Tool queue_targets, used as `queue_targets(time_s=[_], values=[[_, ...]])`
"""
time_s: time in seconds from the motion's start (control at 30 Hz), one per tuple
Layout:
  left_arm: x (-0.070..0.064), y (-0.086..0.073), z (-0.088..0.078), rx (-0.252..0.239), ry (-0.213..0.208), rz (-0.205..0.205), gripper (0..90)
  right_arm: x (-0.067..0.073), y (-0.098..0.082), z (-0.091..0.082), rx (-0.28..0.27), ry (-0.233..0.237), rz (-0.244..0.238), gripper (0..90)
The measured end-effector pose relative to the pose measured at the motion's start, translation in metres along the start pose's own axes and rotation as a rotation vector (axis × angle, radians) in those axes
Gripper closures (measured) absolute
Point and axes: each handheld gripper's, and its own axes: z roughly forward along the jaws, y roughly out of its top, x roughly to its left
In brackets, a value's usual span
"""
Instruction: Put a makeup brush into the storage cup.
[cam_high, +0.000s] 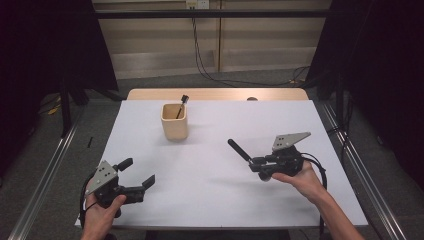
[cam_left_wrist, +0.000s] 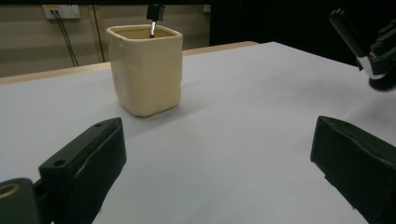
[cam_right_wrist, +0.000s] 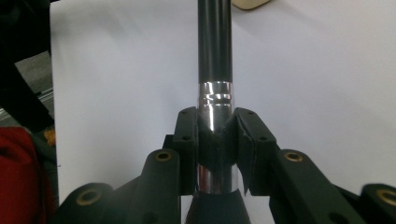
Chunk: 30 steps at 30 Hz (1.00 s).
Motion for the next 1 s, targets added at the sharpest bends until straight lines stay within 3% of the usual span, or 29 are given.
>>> queue_targets(time_s=[0.07,0.17,0.47,0.8,1.0], values=[[-0.002,0.000,0.000,-0.004,0.004,0.006,3.2,0.003,0.002,0.004,0.005,0.011,-0.010,71.6],[-0.005,0.003,0.001,-0.010,-0.023,0.022,3.0,0.005,0.004,0.008,0.010,0.027,-0.018,71.5],[-0.010,0.007,0.011,0.009,-0.057,0.032,2.6,0.008,0.011,0.022,0.039,0.053,-0.042,71.5],[-0.017,0.011,0.025,0.035,-0.098,0.072,2.6,0.014,0.023,0.030,0.048,0.083,-0.070,71.5],[-0.019,0.013,0.036,0.048,-0.127,0.069,2.7,0.021,0.032,0.038,0.089,0.104,-0.103,71.5]])
